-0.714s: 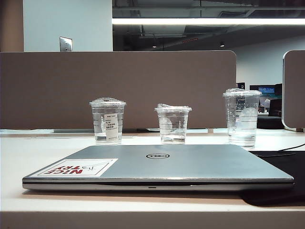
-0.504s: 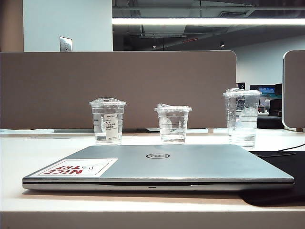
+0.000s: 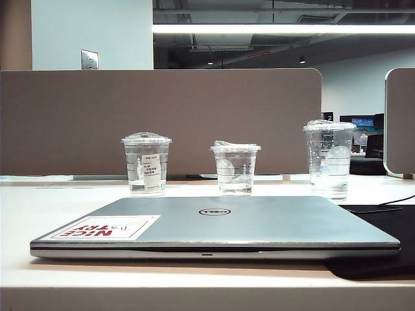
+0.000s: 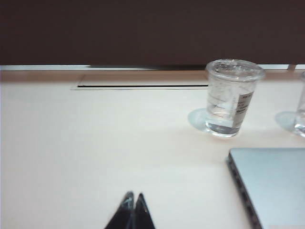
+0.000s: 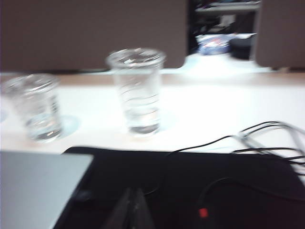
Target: Pick up the coffee cup on the middle and place it on the left side of the laptop.
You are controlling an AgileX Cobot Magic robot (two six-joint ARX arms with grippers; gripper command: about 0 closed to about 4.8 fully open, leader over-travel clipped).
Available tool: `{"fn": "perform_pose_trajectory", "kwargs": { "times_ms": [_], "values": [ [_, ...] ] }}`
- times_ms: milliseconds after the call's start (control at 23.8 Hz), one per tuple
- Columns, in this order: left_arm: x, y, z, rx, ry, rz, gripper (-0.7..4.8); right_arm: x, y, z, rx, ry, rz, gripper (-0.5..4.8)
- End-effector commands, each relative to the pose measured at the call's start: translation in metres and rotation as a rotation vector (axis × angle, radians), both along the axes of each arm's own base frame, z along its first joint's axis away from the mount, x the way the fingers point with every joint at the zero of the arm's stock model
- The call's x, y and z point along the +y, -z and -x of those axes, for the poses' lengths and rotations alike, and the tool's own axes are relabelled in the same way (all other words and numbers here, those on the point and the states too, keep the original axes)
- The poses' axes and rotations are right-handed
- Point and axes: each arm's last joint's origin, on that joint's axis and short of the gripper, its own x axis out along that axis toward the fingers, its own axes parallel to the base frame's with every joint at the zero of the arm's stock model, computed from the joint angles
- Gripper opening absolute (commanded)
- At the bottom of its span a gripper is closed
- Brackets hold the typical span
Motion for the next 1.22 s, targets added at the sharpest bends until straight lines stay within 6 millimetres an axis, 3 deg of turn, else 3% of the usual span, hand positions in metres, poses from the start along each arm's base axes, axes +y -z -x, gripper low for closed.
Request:
{"fn": "perform_pose_trajectory", "kwargs": {
  "times_ms": [42,420,714,798,1008,1134,1218],
  "values": [
    [-0.001,-0.001,0.0,-0.009,0.049,0.037,-0.05,0.007,0.003,-0.002,0.024,-0.068,0.002,-0.05],
    [-0.01,-0.013,0.003,-0.081,0.385,0.195,-0.05,0.027,0.01,-0.003,0.113,-0.259,0.018,-0.05],
    [-0.013,-0.052,-0.011,-0.229,0.44,0.211,-0.05,0.031,0.012,-0.003,0.133,-0.29,0.023,-0.05],
    [-0.017,-0.064,-0.032,-0.165,0.491,0.159,-0.05,0.031,0.012,-0.003,0.135,-0.29,0.023,-0.05],
    [-0.056,-0.076,-0.119,-0.057,0.657,0.106,0.12,0.031,0.012,-0.003,0.138,-0.29,0.024,-0.05],
    [-0.09,-0.064,-0.167,0.005,0.735,0.1,1.49,0.031,0.013,-0.003,0.14,-0.289,0.024,-0.05],
    [-0.114,-0.047,-0.195,0.073,0.777,0.1,1.63,0.031,0.013,-0.003,0.14,-0.289,0.024,-0.05]
  ]
}}
